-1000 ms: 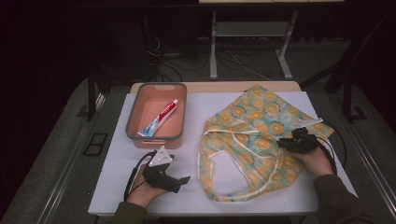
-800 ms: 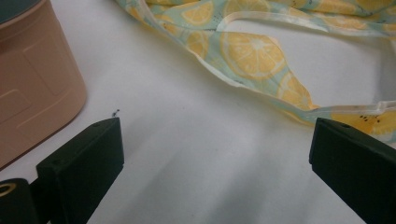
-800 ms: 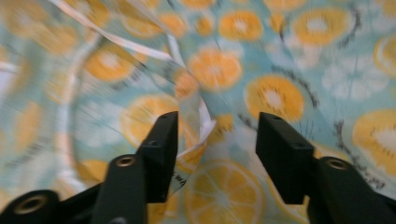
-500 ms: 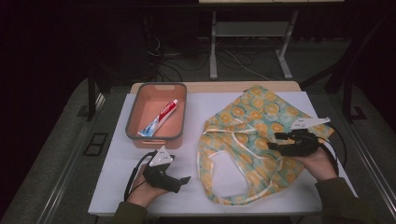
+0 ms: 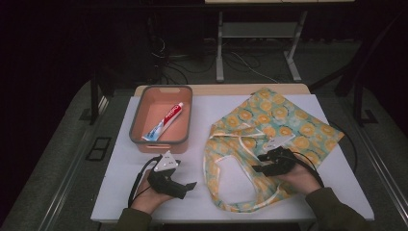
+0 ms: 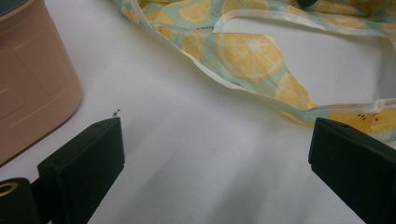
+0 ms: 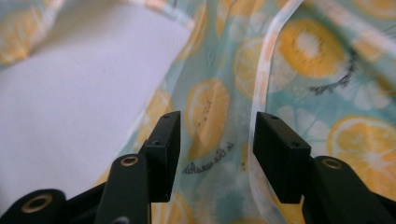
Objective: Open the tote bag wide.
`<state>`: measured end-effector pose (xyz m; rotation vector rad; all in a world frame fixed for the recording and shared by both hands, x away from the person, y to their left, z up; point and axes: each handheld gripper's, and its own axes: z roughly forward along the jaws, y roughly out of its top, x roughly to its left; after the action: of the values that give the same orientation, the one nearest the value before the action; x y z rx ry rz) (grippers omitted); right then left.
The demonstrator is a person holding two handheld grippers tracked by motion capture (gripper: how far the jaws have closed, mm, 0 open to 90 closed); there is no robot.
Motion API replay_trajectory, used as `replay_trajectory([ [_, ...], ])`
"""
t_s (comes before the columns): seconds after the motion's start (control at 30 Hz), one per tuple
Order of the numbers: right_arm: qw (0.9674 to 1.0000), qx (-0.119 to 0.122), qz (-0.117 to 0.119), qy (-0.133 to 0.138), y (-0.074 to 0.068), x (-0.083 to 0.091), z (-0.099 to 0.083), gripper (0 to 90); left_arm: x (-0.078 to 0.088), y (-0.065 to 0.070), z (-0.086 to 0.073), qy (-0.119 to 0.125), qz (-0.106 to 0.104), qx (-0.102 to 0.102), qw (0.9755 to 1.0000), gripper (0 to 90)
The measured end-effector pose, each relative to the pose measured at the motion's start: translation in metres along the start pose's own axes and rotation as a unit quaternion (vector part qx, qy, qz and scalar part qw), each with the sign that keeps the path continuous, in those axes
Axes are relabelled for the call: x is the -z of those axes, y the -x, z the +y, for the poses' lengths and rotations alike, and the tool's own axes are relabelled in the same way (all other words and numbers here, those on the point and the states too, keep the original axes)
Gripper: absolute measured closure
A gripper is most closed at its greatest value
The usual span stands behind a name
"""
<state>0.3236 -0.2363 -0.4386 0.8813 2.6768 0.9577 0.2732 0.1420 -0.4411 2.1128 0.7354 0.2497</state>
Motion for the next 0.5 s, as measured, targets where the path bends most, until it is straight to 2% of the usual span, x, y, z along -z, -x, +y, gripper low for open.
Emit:
replay_trajectory([
  [0.07,1.0,0.002,-0.005,-0.005,-0.001,-0.003,-0.002,56.4,0.0,0.0,0.0,0.0,0.0,0.0,1.0,2.2],
  [0.2,0.9998,0.001,-0.019,0.001,0.003,-0.003,-0.002,80.1,0.0,0.0,0.0,-0.001,0.001,0.0,1.0,2.2],
  [0.27,0.9998,-0.004,-0.018,0.002,0.004,-0.002,-0.003,87.3,0.0,0.0,0.0,0.0,0.0,0.0,1.0,2.2],
  [0.37,1.0,-0.004,-0.008,0.003,0.001,0.0,-0.002,88.7,0.0,0.0,0.0,0.0,0.001,0.0,1.0,2.2],
  [0.5,0.9999,-0.002,0.014,0.006,-0.013,0.005,-0.001,89.3,0.001,0.0,0.0,0.001,0.002,0.0,1.0,2.2],
])
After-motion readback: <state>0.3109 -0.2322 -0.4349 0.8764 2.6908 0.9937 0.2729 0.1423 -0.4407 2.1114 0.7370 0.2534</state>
